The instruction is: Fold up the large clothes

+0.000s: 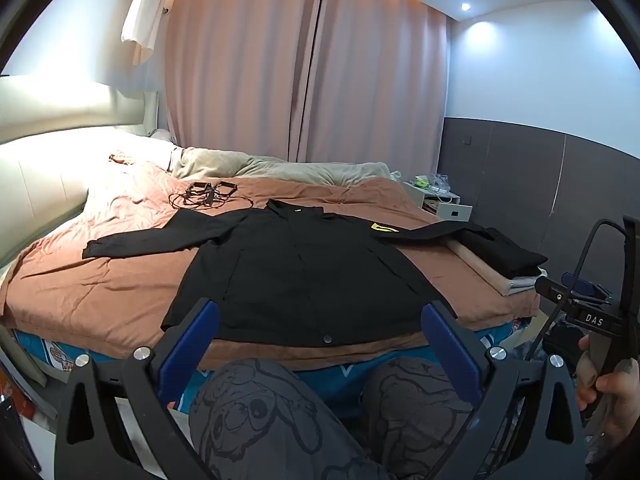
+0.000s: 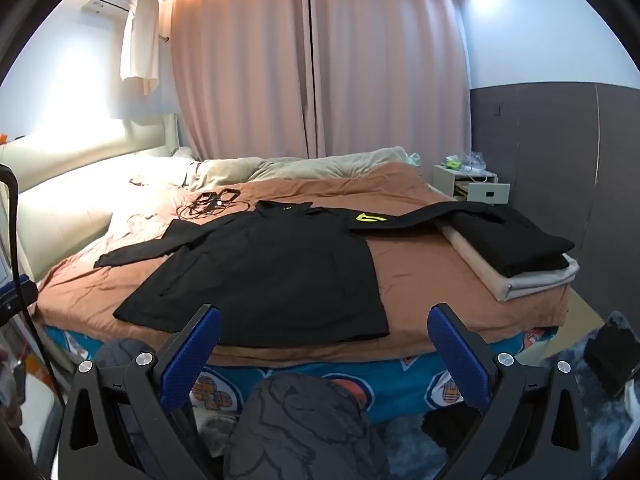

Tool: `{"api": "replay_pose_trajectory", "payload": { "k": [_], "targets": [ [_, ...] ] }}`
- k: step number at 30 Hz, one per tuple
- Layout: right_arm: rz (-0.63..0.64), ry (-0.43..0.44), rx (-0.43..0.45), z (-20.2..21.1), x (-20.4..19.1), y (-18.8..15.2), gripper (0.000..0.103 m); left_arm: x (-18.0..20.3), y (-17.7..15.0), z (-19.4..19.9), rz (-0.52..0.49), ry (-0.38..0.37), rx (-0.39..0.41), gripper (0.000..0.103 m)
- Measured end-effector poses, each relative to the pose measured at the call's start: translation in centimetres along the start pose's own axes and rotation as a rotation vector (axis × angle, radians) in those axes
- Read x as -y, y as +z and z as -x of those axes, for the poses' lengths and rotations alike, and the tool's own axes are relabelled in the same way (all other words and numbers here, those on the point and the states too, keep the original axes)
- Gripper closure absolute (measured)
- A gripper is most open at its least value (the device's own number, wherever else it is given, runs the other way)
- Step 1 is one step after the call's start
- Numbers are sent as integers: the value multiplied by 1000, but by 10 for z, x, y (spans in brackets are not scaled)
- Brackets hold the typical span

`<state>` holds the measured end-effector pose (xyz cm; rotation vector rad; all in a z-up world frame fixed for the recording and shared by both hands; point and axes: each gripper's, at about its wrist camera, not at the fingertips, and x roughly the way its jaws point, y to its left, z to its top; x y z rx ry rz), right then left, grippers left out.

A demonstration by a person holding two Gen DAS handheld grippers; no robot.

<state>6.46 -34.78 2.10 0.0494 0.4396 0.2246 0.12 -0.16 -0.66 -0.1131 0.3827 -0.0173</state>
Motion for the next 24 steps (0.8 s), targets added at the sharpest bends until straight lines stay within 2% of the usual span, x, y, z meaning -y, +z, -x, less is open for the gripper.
{"api": "replay_pose_trajectory", "payload": {
  "k": [5,9,16,24],
  "targets": [
    [-6,-2,-19,-5,4,0,0,-7,-1,4,25,-6,7,0],
    [19,-19,13,11,2,1,0,-11,0,5,30,-1,1,0],
    [27,-17,12,8,-2,0,0,-12,0,9,46,1,3,0],
    [11,4,14,10,6,5,0,-7,4,13,27,10,12,0]
  ]
}}
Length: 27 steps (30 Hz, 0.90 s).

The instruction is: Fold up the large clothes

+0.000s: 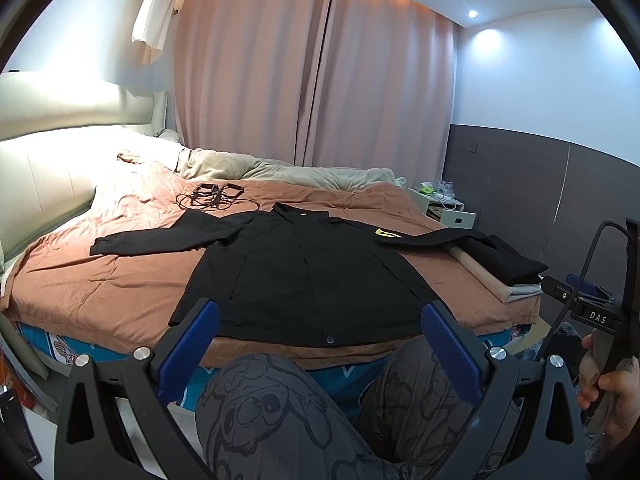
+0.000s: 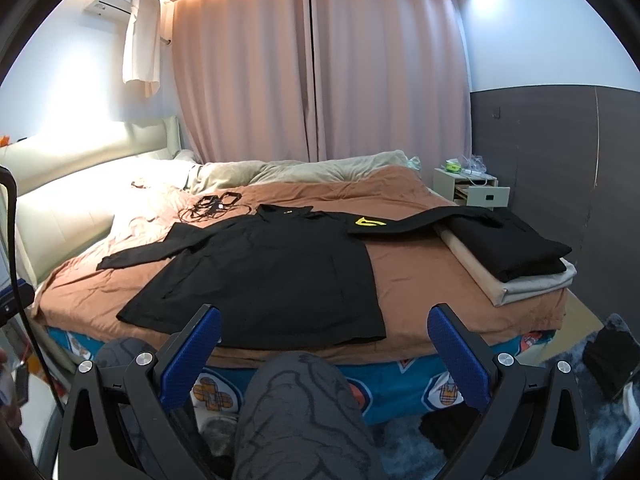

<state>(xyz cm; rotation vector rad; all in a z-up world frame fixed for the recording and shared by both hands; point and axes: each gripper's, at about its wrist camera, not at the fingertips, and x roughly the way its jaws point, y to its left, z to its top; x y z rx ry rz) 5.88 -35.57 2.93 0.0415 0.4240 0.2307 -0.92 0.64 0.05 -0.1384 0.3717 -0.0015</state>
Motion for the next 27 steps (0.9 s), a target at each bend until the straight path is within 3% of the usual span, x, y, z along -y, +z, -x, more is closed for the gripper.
{"api": "replay_pose_trajectory", "payload": {
  "k": [8,12,27],
  "targets": [
    [-18,1,26,0,2,-2,0,5,2,-1,-28,-13,4,0],
    [-89,31,41,3,5,-3,0,4,2,-4,-16,-21,-1,0],
    [-35,11,-9,-24,3,1,0,-8,8,-13,-13,11,-21,0]
  ]
}}
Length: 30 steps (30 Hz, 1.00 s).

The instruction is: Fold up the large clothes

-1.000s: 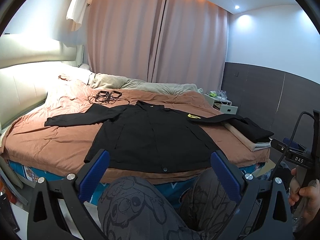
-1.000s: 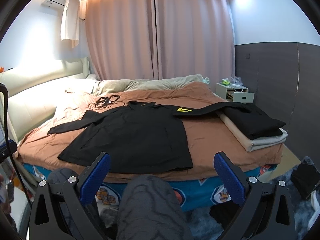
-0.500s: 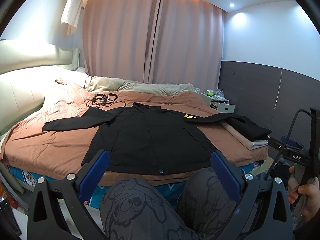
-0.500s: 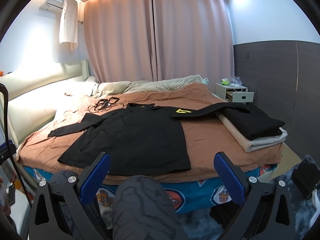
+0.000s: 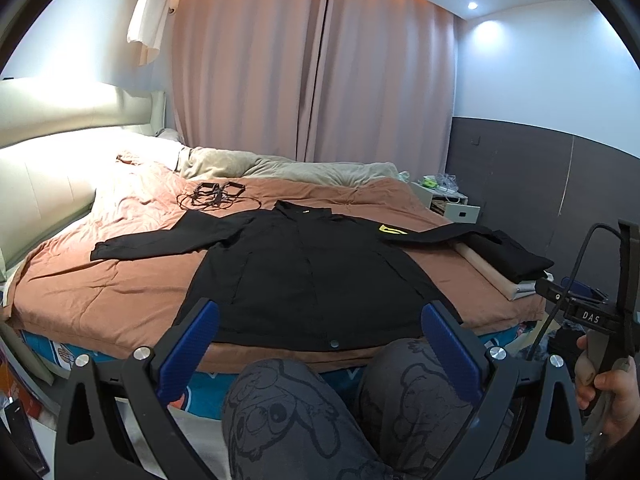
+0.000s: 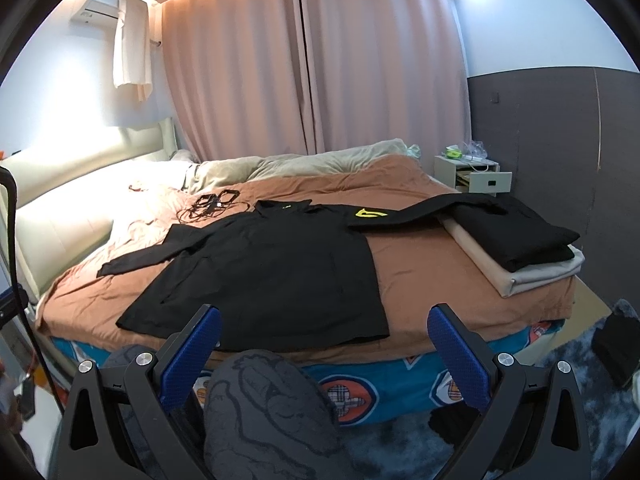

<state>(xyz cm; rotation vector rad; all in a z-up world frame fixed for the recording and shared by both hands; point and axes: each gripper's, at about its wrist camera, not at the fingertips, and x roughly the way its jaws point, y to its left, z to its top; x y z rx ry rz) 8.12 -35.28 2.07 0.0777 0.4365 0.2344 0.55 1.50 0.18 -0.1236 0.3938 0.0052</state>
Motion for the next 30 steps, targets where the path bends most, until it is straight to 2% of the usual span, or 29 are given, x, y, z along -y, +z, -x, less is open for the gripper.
{"api": "replay_pose_trajectory", "payload": {
  "k": [7,12,21,30],
  "targets": [
    [42,-2,-44,-32,-17,5,0,-24,9,-32,32,27,-14,0],
    [47,37,-79,-70,-34,19,0,-54,11,-63,67,64,-40,0],
    [39,147,-74,-157,-99,64,0,-118,28,-123,123,152,-112,0],
    [40,208,-172,-251,-148,77,0,-191,40,-180,223,237,-164,0]
  ]
}}
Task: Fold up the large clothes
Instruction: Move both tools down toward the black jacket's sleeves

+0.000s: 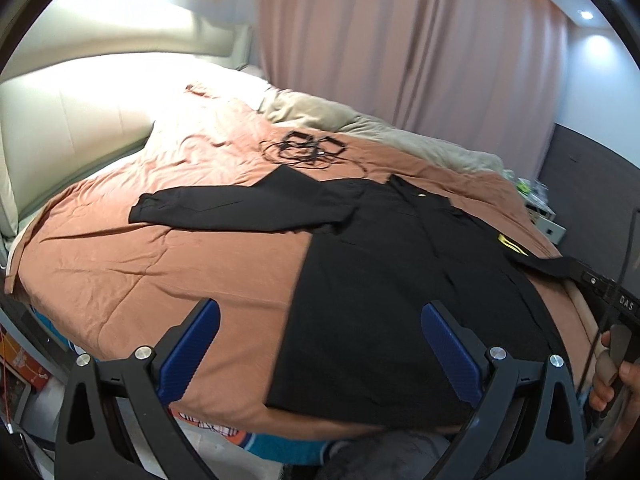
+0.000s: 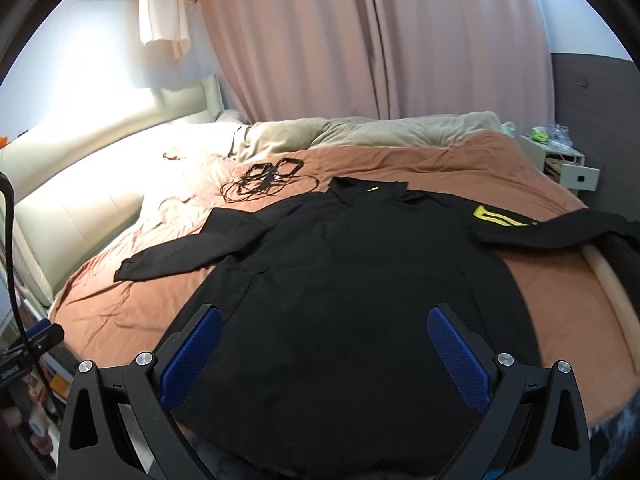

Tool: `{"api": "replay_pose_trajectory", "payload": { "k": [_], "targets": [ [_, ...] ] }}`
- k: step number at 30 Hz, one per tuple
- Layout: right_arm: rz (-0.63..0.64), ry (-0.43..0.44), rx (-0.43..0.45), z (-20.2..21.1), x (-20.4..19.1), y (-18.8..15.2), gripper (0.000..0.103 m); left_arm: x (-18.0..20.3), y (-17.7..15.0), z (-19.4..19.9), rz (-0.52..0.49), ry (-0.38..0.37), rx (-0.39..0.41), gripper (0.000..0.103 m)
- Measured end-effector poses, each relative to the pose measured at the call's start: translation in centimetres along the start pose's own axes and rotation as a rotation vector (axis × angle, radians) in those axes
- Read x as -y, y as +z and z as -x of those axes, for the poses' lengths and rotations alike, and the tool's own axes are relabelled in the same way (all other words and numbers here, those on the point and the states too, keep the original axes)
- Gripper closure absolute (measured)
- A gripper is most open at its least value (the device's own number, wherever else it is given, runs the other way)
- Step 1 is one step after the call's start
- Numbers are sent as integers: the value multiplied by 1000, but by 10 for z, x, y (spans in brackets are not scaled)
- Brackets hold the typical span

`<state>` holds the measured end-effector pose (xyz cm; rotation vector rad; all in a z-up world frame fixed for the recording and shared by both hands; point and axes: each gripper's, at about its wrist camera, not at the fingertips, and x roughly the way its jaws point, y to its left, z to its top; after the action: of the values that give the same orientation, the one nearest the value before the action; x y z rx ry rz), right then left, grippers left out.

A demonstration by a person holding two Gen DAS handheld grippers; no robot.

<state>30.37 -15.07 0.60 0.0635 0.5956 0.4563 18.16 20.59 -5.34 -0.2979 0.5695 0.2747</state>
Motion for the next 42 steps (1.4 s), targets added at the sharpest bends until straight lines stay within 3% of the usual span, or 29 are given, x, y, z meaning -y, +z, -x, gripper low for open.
{"api": "replay_pose_trajectory", "payload": {
  "k": [5,9,15,20,27,35,38,42],
  "targets": [
    [-60,58,-42,-50,-3,14,0,-22,23,-35,37,31,-17,2],
    [-115,105,-69,-92,-11,24,0,-41,39,-63,78,69,-53,15],
    [-147,134,-99,-153,-30,34,0,-68,60,-99,135,101,-77,17],
    [-159,176,-119,-194,-39,44,9,-91,79,-133,170,135,-105,32],
    [-153,203,-143,-237,-50,57,15,-119,99,-172,228,165,-124,32],
    [-156,190,-196,-288,-46,60,22,-151,106,-228,353,156,-188,33],
    [-164,183,-231,-311,-43,56,27,-165,103,-253,395,178,-224,42],
    [-179,181,-265,-334,-38,52,33,-179,95,-277,431,197,-259,43]
  ]
}}
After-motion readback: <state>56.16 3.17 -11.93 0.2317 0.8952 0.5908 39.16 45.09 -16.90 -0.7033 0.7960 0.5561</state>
